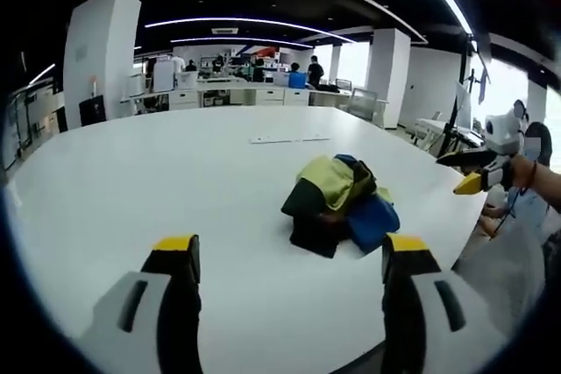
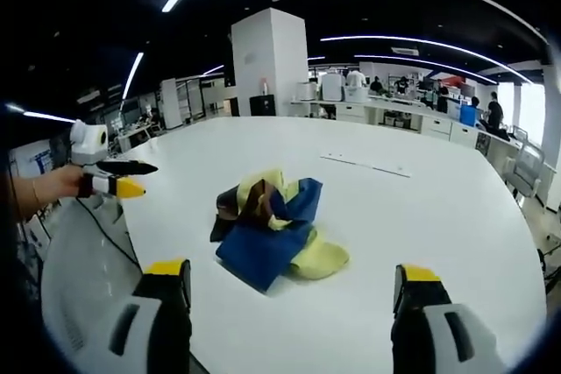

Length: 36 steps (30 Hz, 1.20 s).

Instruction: Fold the garment on the visible template until the final outline fits inside the template.

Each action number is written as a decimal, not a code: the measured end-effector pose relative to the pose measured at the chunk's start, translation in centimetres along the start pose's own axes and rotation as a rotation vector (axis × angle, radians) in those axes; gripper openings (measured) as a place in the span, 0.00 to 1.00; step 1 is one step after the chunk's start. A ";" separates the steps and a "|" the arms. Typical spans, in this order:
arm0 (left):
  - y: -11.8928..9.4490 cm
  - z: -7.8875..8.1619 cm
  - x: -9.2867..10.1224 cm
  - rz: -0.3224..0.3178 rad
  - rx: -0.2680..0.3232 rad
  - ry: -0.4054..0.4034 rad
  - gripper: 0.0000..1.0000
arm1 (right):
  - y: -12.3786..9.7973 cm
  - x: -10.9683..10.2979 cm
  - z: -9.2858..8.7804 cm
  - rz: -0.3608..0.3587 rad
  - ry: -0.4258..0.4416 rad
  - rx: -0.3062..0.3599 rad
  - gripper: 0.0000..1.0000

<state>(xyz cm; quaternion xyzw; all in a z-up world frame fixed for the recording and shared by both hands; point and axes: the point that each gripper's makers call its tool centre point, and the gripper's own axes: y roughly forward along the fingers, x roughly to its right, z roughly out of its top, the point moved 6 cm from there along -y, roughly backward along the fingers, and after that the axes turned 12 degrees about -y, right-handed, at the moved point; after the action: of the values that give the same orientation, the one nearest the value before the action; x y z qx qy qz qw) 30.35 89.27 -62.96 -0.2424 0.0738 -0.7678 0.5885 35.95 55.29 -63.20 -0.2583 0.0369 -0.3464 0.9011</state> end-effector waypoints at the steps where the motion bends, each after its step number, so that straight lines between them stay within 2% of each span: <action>1: 0.2 0.0 0.0 -0.010 0.005 -0.002 0.81 | 0.2 0.0 0.0 0.008 -0.002 -0.001 0.96; 8: 2.4 -0.7 0.0 -0.059 -0.010 -0.002 0.69 | 2.1 0.3 0.9 0.054 -0.002 0.049 0.84; 12: 3.9 -1.3 0.1 -0.085 -0.044 -0.001 0.63 | 3.4 1.0 1.5 0.071 0.007 0.074 0.77; 16: 5.1 -1.5 0.6 -0.129 -0.050 0.038 0.58 | 4.7 1.4 1.5 0.102 0.022 0.074 0.68; 18: 5.7 -1.4 0.5 -0.138 -0.045 0.040 0.55 | 5.3 1.5 1.2 0.118 -0.012 0.048 0.63; 21: 6.8 -1.1 0.2 -0.145 -0.034 0.044 0.51 | 6.2 1.6 1.1 0.130 -0.042 0.043 0.55; 24: 7.8 -1.3 -0.1 -0.147 -0.067 0.066 0.47 | 7.1 1.8 1.3 0.147 -0.051 0.043 0.50; 30: 9.6 -1.7 -0.6 -0.159 -0.094 0.107 0.38 | 8.9 2.1 1.5 0.175 -0.075 0.039 0.38; 33: 10.6 -1.8 -1.1 -0.138 -0.107 0.132 0.31 | 9.6 2.2 1.6 0.189 -0.094 0.040 0.27; 36: 11.5 -1.8 -1.6 -0.138 -0.109 0.122 0.30 | 10.1 2.2 1.8 0.201 -0.101 0.048 0.25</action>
<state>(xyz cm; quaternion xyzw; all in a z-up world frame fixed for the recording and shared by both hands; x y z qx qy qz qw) 39.79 87.04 -69.56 -0.2314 0.1341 -0.8147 0.5145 44.21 61.02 -66.37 -0.2485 0.0090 -0.2418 0.9379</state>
